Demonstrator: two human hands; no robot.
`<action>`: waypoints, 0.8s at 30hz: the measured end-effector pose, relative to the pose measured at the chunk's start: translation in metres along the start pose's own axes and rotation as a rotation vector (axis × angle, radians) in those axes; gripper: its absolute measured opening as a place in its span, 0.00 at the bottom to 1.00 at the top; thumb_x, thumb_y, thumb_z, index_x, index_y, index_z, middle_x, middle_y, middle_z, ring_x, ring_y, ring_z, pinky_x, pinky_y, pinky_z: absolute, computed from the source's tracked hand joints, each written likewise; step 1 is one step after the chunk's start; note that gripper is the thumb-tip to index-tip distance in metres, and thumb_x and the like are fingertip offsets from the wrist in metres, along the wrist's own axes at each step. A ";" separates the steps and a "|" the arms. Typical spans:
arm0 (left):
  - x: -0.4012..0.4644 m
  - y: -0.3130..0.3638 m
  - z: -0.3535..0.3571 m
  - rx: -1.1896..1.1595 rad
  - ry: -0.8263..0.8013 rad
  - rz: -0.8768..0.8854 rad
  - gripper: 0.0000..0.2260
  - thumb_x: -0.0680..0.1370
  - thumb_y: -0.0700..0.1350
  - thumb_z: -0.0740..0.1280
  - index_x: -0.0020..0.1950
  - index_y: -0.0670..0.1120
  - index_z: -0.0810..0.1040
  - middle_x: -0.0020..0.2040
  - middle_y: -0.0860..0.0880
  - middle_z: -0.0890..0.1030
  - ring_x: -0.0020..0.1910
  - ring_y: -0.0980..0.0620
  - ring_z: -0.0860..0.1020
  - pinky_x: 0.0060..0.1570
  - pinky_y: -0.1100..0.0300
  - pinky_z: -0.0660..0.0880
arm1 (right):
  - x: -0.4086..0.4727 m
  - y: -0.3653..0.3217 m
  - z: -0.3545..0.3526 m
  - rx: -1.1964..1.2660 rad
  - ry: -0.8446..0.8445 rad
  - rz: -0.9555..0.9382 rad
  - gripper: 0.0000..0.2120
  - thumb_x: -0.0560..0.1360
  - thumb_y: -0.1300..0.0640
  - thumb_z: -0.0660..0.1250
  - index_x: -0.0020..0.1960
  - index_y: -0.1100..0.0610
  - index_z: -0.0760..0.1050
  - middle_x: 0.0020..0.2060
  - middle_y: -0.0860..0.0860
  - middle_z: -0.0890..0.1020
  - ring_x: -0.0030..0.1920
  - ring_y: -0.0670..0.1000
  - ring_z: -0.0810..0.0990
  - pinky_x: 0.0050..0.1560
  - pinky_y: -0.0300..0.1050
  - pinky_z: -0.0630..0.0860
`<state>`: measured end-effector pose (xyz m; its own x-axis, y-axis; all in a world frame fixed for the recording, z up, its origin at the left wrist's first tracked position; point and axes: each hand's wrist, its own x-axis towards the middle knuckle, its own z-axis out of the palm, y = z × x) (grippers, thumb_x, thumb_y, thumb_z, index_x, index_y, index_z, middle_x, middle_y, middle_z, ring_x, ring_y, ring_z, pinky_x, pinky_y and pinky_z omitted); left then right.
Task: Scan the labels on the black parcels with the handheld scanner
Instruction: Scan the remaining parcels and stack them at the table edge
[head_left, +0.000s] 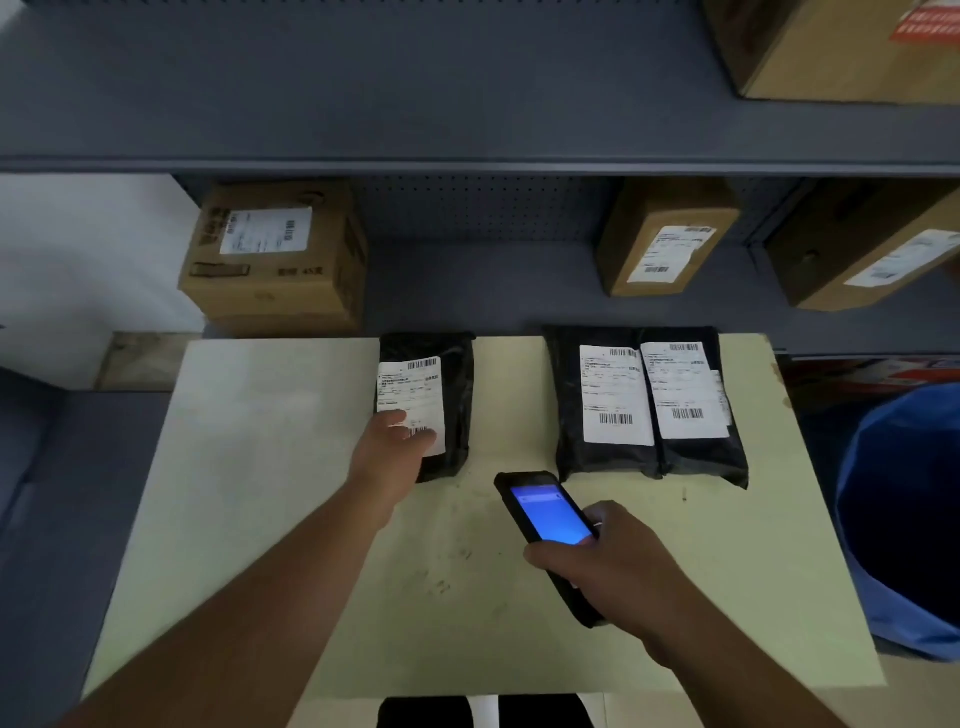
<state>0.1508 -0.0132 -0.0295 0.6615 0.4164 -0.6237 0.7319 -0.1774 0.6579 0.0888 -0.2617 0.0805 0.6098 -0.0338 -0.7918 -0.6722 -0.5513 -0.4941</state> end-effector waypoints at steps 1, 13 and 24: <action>0.001 -0.002 -0.007 0.009 0.028 -0.004 0.26 0.78 0.48 0.72 0.75 0.49 0.71 0.70 0.47 0.79 0.60 0.47 0.77 0.55 0.56 0.71 | 0.000 -0.002 0.003 -0.006 -0.001 0.000 0.23 0.66 0.46 0.80 0.54 0.52 0.75 0.44 0.54 0.84 0.34 0.50 0.80 0.31 0.42 0.76; 0.020 -0.034 -0.028 0.041 0.095 -0.103 0.29 0.77 0.48 0.72 0.77 0.46 0.70 0.71 0.43 0.78 0.57 0.46 0.78 0.53 0.57 0.71 | 0.009 -0.019 0.030 -0.054 -0.015 0.003 0.22 0.68 0.46 0.80 0.55 0.52 0.74 0.42 0.52 0.83 0.35 0.50 0.80 0.33 0.43 0.76; 0.035 -0.028 -0.002 0.059 0.062 -0.177 0.44 0.57 0.63 0.77 0.69 0.47 0.74 0.64 0.46 0.80 0.59 0.42 0.80 0.59 0.45 0.81 | 0.016 -0.019 0.030 -0.068 0.017 0.045 0.22 0.67 0.45 0.79 0.55 0.50 0.74 0.42 0.51 0.82 0.33 0.49 0.79 0.31 0.41 0.76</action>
<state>0.1529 0.0082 -0.0682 0.5114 0.4993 -0.6994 0.8456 -0.1473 0.5131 0.0993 -0.2266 0.0664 0.5871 -0.0742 -0.8061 -0.6694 -0.6045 -0.4319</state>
